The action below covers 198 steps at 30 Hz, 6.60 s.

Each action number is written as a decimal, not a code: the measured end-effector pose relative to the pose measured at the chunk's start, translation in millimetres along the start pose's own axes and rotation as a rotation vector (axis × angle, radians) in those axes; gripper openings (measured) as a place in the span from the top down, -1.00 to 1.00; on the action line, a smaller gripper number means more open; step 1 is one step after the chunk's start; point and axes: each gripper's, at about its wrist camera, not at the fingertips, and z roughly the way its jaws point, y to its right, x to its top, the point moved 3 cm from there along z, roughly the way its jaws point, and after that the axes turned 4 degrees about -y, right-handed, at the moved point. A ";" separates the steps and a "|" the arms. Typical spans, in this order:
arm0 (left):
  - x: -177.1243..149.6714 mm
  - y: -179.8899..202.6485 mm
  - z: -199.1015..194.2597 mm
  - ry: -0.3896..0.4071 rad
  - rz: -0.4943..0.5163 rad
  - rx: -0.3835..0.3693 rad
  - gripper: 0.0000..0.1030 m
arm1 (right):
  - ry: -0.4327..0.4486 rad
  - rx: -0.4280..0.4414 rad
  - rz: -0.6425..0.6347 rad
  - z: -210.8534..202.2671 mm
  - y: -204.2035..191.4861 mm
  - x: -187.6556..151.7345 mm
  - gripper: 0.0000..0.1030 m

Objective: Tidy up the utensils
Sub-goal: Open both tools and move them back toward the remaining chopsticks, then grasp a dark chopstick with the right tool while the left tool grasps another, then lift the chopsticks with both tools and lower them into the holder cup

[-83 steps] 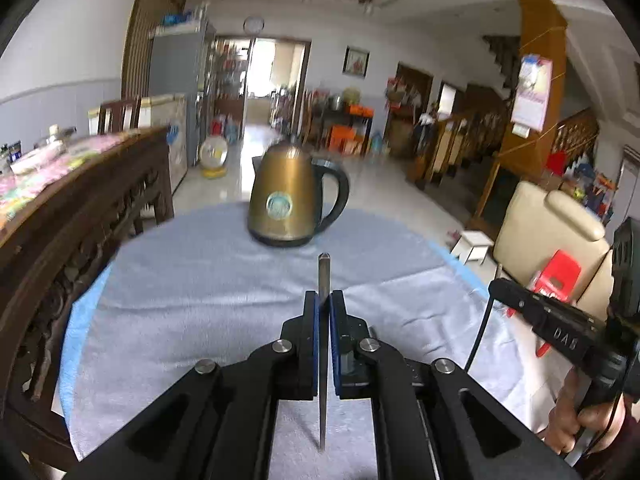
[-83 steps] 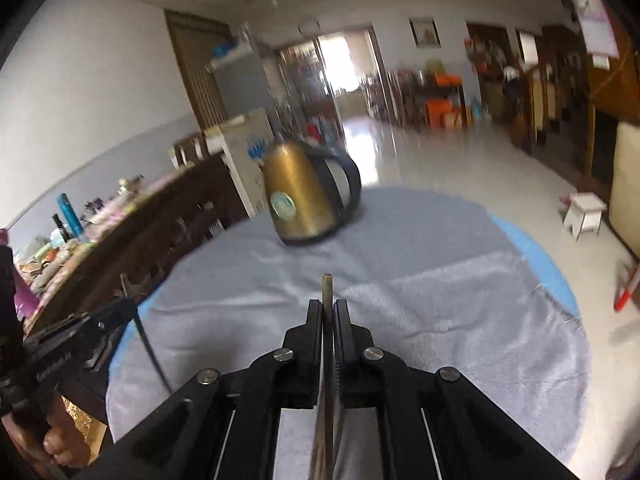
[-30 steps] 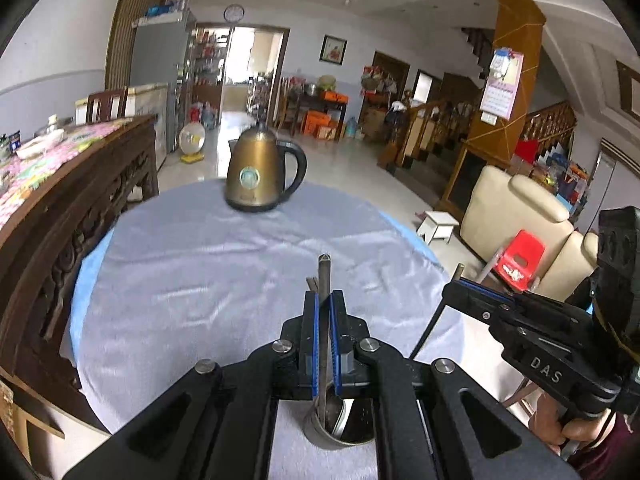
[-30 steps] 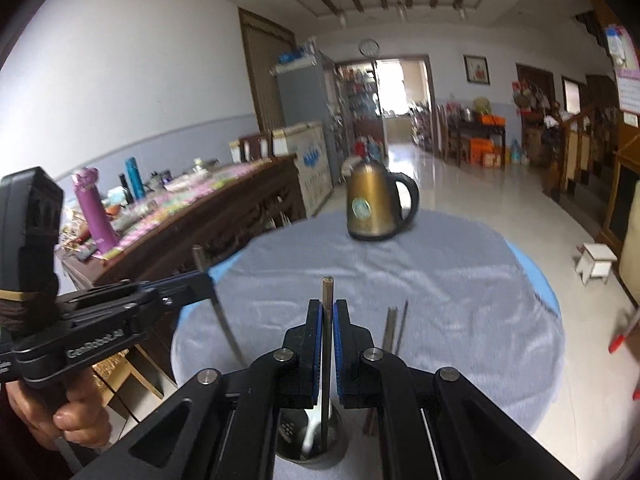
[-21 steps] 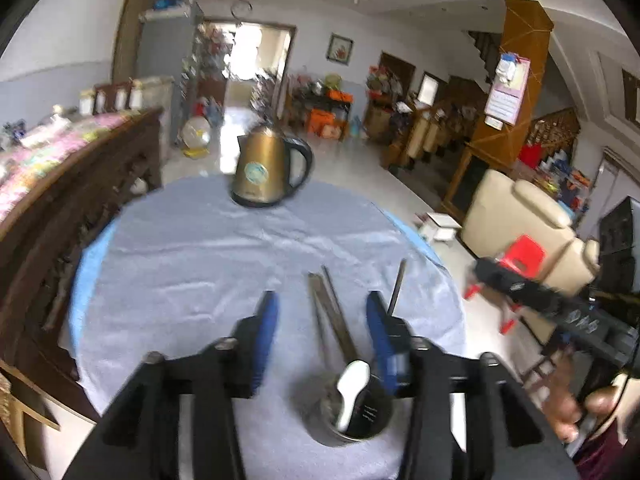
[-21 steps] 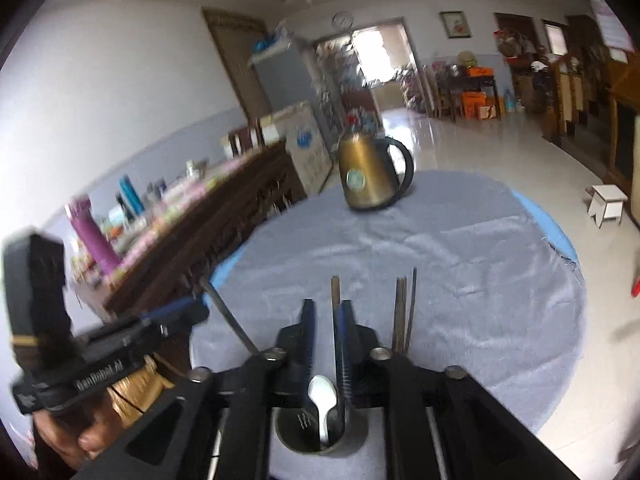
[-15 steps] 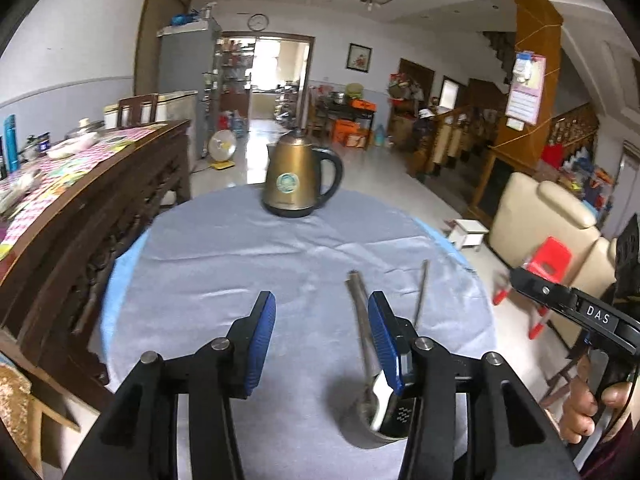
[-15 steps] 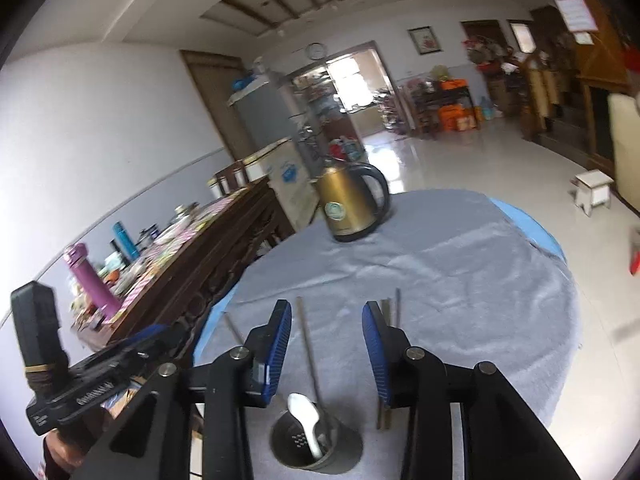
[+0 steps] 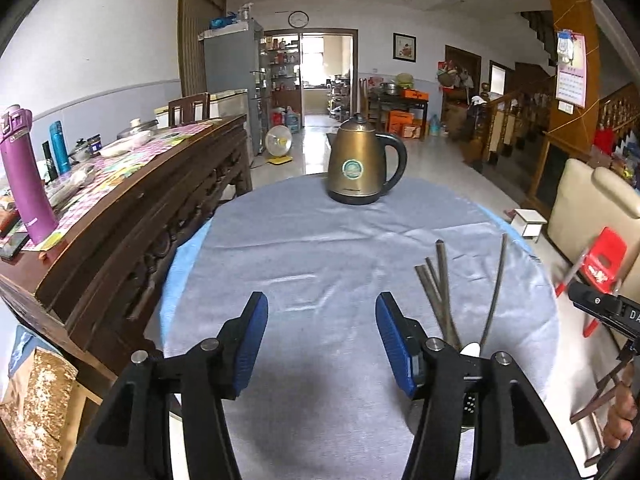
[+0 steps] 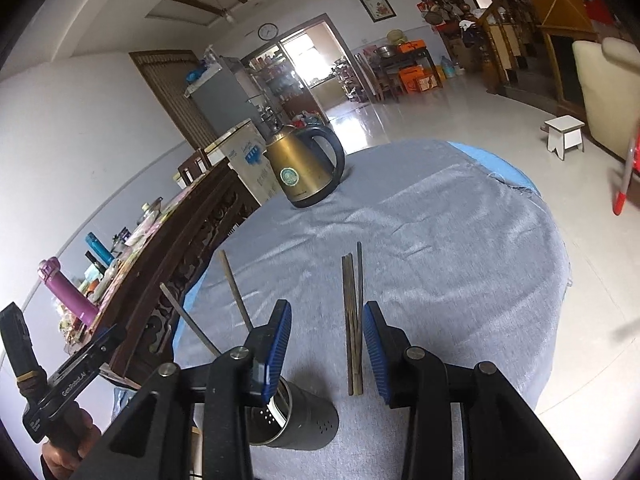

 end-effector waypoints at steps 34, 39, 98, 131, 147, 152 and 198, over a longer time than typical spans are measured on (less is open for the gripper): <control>-11.4 -2.7 198.6 -0.345 -0.015 -0.130 -0.20 | -0.366 -0.036 -0.005 239.3 50.8 62.5 0.23; -6.6 8.9 223.3 -0.373 0.024 -0.164 -0.20 | -0.410 -0.092 -0.001 297.2 47.2 85.1 0.24; 28.7 141.4 334.1 -0.576 0.159 -0.237 -0.35 | -0.601 -0.229 -0.030 289.6 92.8 88.9 0.78; 85.8 32.3 164.9 0.011 -0.008 -0.143 0.89 | 0.013 -0.109 -0.188 129.6 7.0 79.5 0.87; 60.4 4.0 22.2 0.266 -0.166 -0.224 0.89 | 0.319 -0.018 -0.160 6.5 -26.6 43.6 0.87; 55.7 9.6 -11.0 0.343 -0.182 -0.238 0.89 | 0.402 -0.005 -0.143 -17.8 -34.4 37.8 0.87; 38.1 47.2 -9.7 0.405 -0.249 -0.236 0.89 | 0.625 0.002 -0.219 -30.5 -96.7 10.8 0.87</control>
